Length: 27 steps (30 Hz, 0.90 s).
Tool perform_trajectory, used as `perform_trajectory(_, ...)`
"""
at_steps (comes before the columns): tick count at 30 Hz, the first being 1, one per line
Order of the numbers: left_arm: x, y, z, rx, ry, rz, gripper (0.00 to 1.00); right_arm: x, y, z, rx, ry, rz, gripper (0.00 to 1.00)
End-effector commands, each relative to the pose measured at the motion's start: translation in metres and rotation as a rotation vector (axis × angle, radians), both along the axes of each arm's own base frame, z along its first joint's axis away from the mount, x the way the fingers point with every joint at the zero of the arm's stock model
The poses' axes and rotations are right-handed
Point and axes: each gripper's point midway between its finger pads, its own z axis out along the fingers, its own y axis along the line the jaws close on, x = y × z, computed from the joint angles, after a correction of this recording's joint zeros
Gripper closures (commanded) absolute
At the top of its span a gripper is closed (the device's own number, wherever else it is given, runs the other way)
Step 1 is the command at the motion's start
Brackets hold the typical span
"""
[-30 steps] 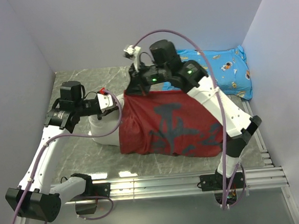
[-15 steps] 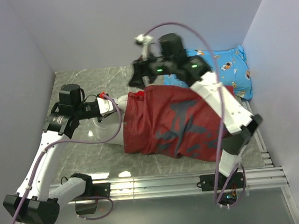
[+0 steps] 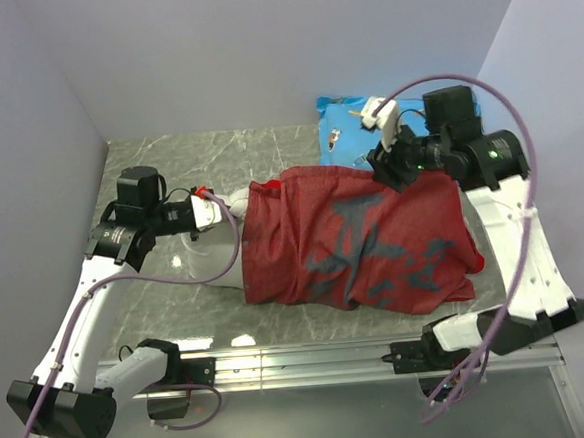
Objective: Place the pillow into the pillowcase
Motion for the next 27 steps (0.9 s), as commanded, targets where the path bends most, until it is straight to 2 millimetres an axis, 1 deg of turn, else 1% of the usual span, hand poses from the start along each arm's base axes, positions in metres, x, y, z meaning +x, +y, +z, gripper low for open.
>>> perform_trajectory(1, -0.003, -0.005, 0.017, -0.024, -0.044, -0.05, 1.0, -0.004, -0.001, -0.05, -0.094, 0.15, 0.104, 0.51)
perform_trajectory(2, -0.003, -0.006, 0.019, -0.03, -0.039, -0.046, 1.0, -0.008, 0.006, -0.055, -0.07, 0.187, 0.137, 0.6)
perform_trajectory(3, -0.001, -0.006, 0.02, -0.033, -0.043, -0.045, 1.0, -0.008, 0.012, -0.054, -0.047, 0.201, 0.151, 0.69)
perform_trajectory(4, 0.0, -0.007, 0.02, -0.037, -0.04, -0.042, 1.0, -0.011, 0.023, -0.054, -0.033, 0.208, 0.18, 0.76)
perform_trajectory(5, 0.001, -0.007, 0.021, -0.047, -0.029, -0.037, 1.0, -0.009, 0.035, -0.045, 0.007, 0.203, 0.188, 0.81)
perform_trajectory(6, 0.002, -0.008, 0.023, -0.055, -0.035, -0.039, 1.0, -0.006, 0.047, -0.045, 0.025, 0.212, 0.206, 0.92)
perform_trajectory(7, 0.002, -0.009, 0.023, -0.06, -0.035, -0.04, 1.0, -0.013, 0.067, -0.04, 0.038, 0.208, 0.259, 1.0)
perform_trajectory(8, 0.003, -0.01, 0.024, -0.067, -0.022, -0.038, 1.0, -0.008, 0.082, -0.024, 0.087, 0.184, 0.259, 1.0)
perform_trajectory(10, 0.006, -0.014, 0.028, -0.084, -0.025, -0.045, 1.0, -0.018, 0.111, -0.002, 0.172, 0.177, 0.32, 1.0)
perform_trajectory(11, 0.007, -0.016, 0.032, -0.098, -0.01, -0.039, 0.99, -0.028, 0.138, 0.021, 0.254, 0.163, 0.359, 1.0)
perform_trajectory(12, 0.01, -0.018, 0.033, -0.107, -0.003, -0.04, 1.0, -0.037, 0.154, 0.035, 0.314, 0.166, 0.395, 1.0)
perform_trajectory(13, 0.012, -0.022, 0.039, -0.126, -0.002, -0.041, 1.0, -0.038, 0.173, 0.055, 0.385, 0.126, 0.432, 1.0)
perform_trajectory(14, 0.013, -0.024, 0.042, -0.135, -0.001, -0.043, 1.0, -0.059, 0.197, 0.07, 0.454, 0.175, 0.475, 1.0)
perform_trajectory(16, 0.015, -0.027, 0.044, -0.144, 0.01, -0.041, 0.99, -0.067, 0.218, 0.087, 0.522, 0.173, 0.503, 1.0)
perform_trajectory(17, 0.015, -0.027, 0.044, -0.139, 0.009, -0.042, 1.0, -0.063, 0.222, 0.091, 0.52, 0.168, 0.49, 1.0)
perform_trajectory(18, 0.015, -0.026, 0.043, -0.133, 0.01, -0.041, 1.0, -0.058, 0.221, 0.089, 0.498, 0.155, 0.465, 0.78)
perform_trajectory(19, 0.014, -0.025, 0.042, -0.123, 0.0, -0.042, 1.0, -0.042, 0.211, 0.082, 0.444, 0.118, 0.391, 0.63)
perform_trajectory(20, 0.011, -0.023, 0.039, -0.113, 0.008, -0.037, 1.0, -0.037, 0.193, 0.068, 0.348, 0.103, 0.371, 0.48)
perform_trajectory(21, 0.007, -0.021, 0.041, -0.112, -0.006, -0.037, 1.0, -0.016, 0.167, 0.058, 0.304, 0.094, 0.299, 0.31)
perform_trajectory(22, 0.004, -0.02, 0.035, -0.104, -0.005, -0.038, 1.0, -0.014, 0.147, 0.044, 0.239, 0.112, 0.293, 0.24)
perform_trajectory(23, 0.003, -0.019, 0.034, -0.105, -0.012, -0.03, 1.0, -0.007, 0.125, 0.035, 0.208, 0.12, 0.253, 0.18)
perform_trajectory(24, 0.0, -0.018, 0.036, -0.109, -0.02, -0.028, 1.0, 0.01, 0.094, 0.025, 0.17, 0.118, 0.177, 0.09)
perform_trajectory(25, -0.002, -0.017, 0.034, -0.109, -0.018, -0.028, 1.0, 0.015, 0.075, 0.016, 0.122, 0.114, 0.144, 0.06)
perform_trajectory(26, -0.004, -0.017, 0.03, -0.106, -0.014, -0.028, 1.0, 0.018, 0.052, -0.003, 0.031, 0.114, 0.128, 0.05)
perform_trajectory(27, -0.005, -0.015, 0.027, -0.099, -0.011, -0.026, 1.0, 0.025, 0.029, -0.011, 0.002, 0.117, 0.084, 0.04)
